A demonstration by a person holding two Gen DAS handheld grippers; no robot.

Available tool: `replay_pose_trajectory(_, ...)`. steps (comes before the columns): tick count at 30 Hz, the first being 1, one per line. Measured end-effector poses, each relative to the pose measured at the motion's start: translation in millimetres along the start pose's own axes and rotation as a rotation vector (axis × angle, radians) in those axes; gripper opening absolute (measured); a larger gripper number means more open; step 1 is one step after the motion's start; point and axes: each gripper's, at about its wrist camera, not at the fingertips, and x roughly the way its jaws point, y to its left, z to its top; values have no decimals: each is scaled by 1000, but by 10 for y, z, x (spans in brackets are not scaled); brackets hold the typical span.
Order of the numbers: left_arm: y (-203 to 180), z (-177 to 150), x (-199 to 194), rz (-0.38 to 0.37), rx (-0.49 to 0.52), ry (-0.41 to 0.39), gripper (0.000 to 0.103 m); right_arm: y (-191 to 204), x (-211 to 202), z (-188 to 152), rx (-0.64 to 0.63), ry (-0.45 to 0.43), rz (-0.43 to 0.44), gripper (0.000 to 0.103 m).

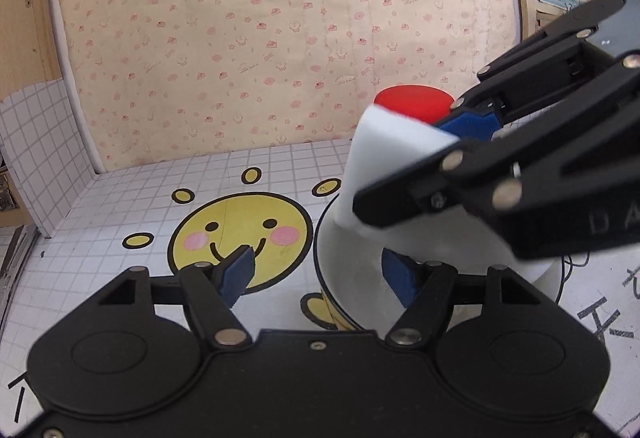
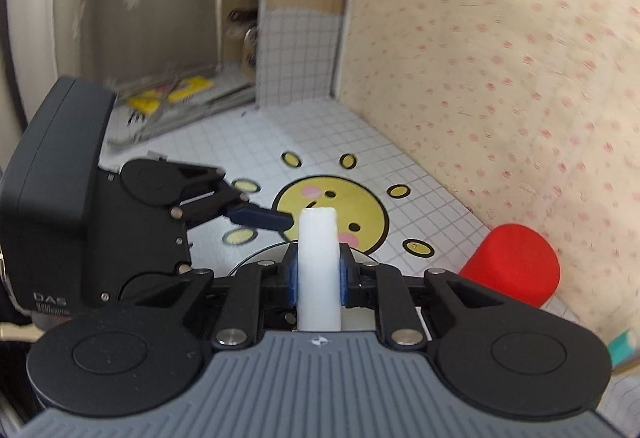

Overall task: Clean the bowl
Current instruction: 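Rub sponge along the bowl's inner wall with right tool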

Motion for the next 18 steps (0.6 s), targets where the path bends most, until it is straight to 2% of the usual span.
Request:
replay_pose_trajectory(4, 23, 19, 53, -9, -12, 23, 73, -57, -80, -145, 80, -124, -14, 20)
replay_pose_trajectory(6, 15, 27, 71, -8, -18, 20, 74, -84, -113, -220, 112, -228, 13, 20)
replay_pose_trajectory(9, -26, 38, 79, 23, 1, 16, 76, -201, -70, -309, 156, -318, 40, 20)
replay_pose_trajectory(15, -39, 47, 74, 54, -3, 25, 78, -439, -20, -432, 205, -393, 135, 22)
replay_pose_trajectory(18, -54, 57, 70, 76, -15, 35, 79, -476, -23, -430, 192, -369, 120, 25)
